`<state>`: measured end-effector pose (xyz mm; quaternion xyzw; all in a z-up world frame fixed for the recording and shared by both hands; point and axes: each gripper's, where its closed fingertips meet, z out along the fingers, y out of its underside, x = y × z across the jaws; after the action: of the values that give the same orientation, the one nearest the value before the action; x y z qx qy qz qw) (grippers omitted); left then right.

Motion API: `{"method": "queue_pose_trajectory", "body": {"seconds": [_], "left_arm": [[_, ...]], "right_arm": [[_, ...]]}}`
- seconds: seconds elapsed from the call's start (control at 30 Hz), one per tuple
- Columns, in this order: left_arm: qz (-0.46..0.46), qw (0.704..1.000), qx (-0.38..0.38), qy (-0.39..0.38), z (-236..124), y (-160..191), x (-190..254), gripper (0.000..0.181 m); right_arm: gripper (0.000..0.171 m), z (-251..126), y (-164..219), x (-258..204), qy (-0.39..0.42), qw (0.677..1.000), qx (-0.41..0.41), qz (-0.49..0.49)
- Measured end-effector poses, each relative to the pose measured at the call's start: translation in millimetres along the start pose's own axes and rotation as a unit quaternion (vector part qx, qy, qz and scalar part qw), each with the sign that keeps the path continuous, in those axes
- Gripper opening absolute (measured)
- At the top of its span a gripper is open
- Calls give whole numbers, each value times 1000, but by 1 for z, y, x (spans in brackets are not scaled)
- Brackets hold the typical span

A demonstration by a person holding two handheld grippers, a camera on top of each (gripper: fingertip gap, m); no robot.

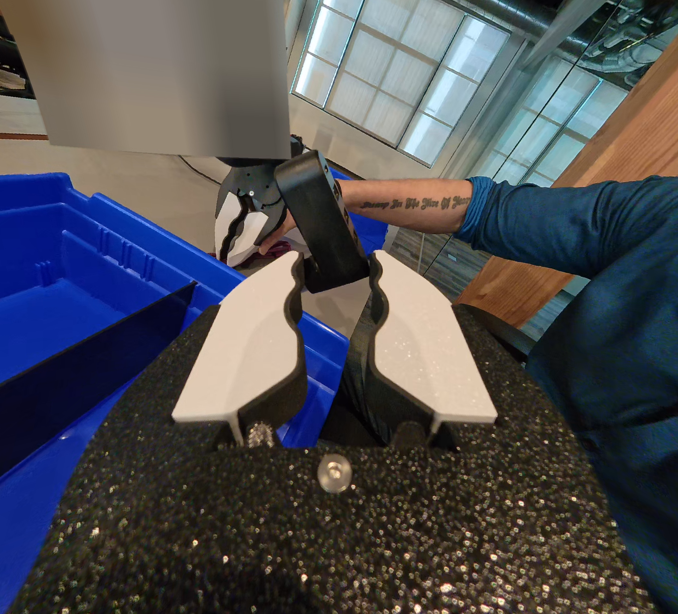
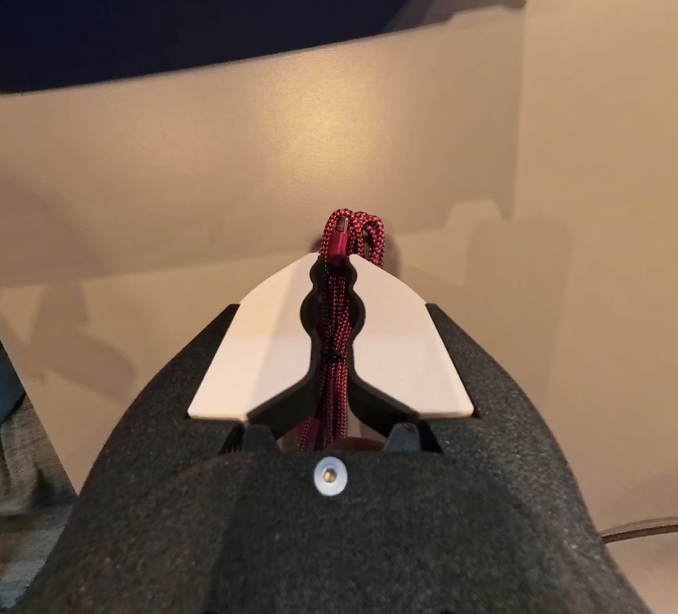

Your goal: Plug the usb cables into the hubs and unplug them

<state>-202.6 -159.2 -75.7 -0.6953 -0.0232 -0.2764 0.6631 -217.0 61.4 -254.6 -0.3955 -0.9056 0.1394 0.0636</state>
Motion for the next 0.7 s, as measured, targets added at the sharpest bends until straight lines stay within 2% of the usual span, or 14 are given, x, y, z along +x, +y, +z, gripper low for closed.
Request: {"method": "queue_pose_trajectory", "body": {"seconds": [0.23,0.53,0.7], "left_arm": [[-1,1000,-2,3,4,3,0,33],[4,1000,-3,3,8,0,4,33],[20,999,-22,-21,11,4,-3,34]], "right_arm": [[10,2,1,0,9,1000,1,-4],[7,1,0,1,-54,995,29,80],[5,-24,-11,9,-5,993,109,42]]}}
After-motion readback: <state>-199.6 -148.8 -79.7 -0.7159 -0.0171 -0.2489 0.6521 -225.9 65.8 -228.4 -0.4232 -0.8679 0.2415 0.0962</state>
